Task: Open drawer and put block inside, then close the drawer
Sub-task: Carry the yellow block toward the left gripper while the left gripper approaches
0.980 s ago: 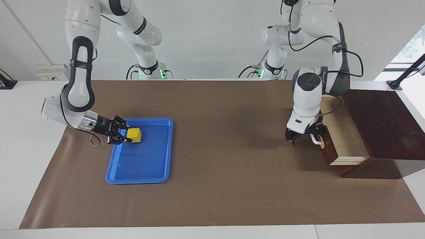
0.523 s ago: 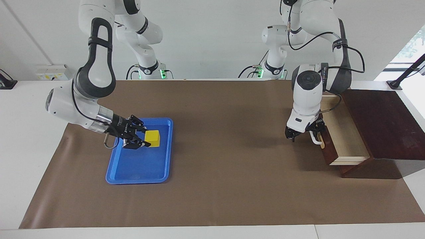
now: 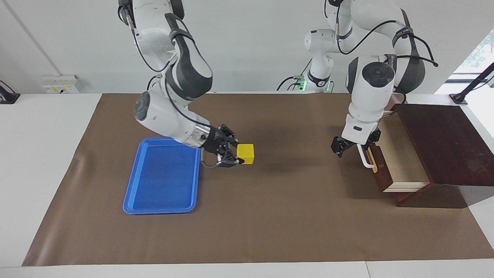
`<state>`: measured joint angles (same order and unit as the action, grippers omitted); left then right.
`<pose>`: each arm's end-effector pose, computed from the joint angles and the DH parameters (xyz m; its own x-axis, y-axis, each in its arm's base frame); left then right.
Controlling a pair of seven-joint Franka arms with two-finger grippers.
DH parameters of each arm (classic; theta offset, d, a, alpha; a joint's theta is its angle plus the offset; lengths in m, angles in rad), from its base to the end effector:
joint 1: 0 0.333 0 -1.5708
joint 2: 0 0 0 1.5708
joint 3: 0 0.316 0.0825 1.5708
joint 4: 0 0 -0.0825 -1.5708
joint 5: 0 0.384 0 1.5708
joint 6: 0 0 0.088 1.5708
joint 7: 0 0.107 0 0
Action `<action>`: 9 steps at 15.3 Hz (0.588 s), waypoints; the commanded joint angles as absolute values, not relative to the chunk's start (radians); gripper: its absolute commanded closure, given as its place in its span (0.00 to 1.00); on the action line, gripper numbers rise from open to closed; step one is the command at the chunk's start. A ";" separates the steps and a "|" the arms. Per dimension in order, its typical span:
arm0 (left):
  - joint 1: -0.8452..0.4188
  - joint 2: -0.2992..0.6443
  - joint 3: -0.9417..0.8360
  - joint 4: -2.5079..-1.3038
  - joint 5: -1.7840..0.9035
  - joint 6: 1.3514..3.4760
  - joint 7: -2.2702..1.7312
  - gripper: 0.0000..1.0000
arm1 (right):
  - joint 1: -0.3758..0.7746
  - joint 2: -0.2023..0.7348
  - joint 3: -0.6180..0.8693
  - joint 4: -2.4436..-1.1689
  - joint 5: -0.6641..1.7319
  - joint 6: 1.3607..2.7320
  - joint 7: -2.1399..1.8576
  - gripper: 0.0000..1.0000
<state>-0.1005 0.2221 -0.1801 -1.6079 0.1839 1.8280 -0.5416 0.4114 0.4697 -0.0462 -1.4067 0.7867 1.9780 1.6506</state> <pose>0.6119 -0.1512 0.5000 0.9747 0.2123 0.0704 0.2195 -0.9684 -0.1187 0.6462 0.3018 0.4602 -0.0174 -0.7528 -0.6580 -0.9981 -0.0258 0.0559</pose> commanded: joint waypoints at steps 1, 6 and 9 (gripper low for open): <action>-0.109 0.245 -0.181 -1.508 0.118 1.756 -0.835 0.00 | 0.474 0.515 -0.054 -1.324 0.779 1.997 1.748 1.00; -0.106 0.244 -0.219 -1.493 0.091 1.706 -1.390 0.00 | 0.557 0.577 -0.052 -1.215 0.776 2.043 1.815 1.00; -0.103 0.244 -0.258 -1.490 0.072 1.707 -1.610 0.00 | 0.558 0.603 -0.049 -1.213 0.775 2.095 1.786 1.00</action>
